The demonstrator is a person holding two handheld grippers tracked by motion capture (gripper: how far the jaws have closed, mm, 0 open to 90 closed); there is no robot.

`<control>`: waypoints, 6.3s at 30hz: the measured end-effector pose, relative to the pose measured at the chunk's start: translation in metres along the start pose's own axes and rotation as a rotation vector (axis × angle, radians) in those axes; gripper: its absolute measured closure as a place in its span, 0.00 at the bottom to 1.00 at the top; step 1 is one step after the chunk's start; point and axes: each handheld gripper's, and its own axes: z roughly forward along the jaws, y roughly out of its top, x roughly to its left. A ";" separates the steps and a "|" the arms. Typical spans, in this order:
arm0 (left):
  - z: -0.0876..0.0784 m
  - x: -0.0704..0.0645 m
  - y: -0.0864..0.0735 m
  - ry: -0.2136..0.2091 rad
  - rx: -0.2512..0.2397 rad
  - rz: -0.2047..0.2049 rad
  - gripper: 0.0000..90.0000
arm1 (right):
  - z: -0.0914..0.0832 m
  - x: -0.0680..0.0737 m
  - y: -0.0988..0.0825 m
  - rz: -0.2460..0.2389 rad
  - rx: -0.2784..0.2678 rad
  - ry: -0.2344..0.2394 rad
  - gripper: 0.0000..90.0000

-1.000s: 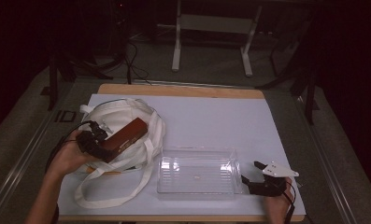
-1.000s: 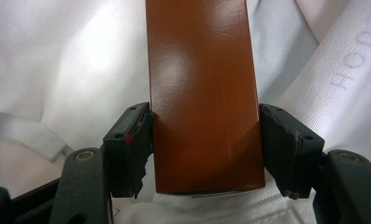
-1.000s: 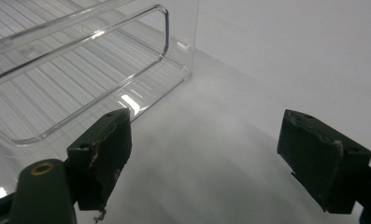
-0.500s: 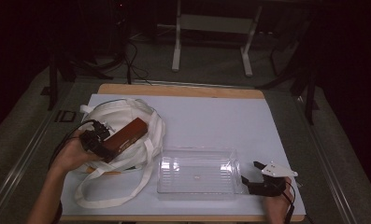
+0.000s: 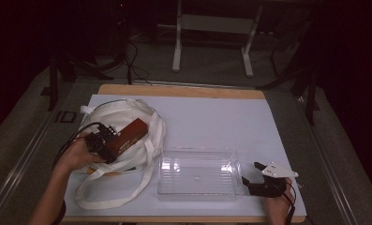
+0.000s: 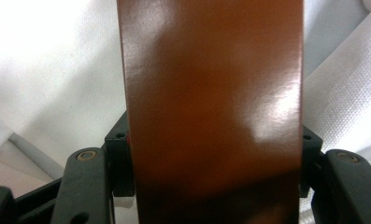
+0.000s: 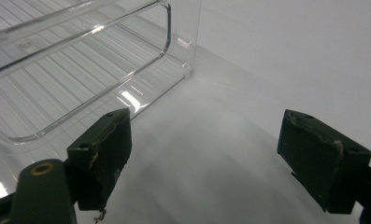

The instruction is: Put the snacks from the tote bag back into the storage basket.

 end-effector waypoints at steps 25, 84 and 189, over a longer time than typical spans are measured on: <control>0.009 0.006 0.005 -0.049 0.053 -0.029 0.44 | 0.001 0.001 0.000 -0.014 0.008 -0.004 0.20; -0.059 -0.003 0.004 -0.011 -0.164 0.005 0.48 | -0.001 0.002 0.000 -0.012 -0.008 -0.005 0.20; -0.095 -0.136 0.049 -0.173 -0.233 0.717 0.48 | -0.002 0.000 -0.001 -0.001 -0.023 0.000 0.20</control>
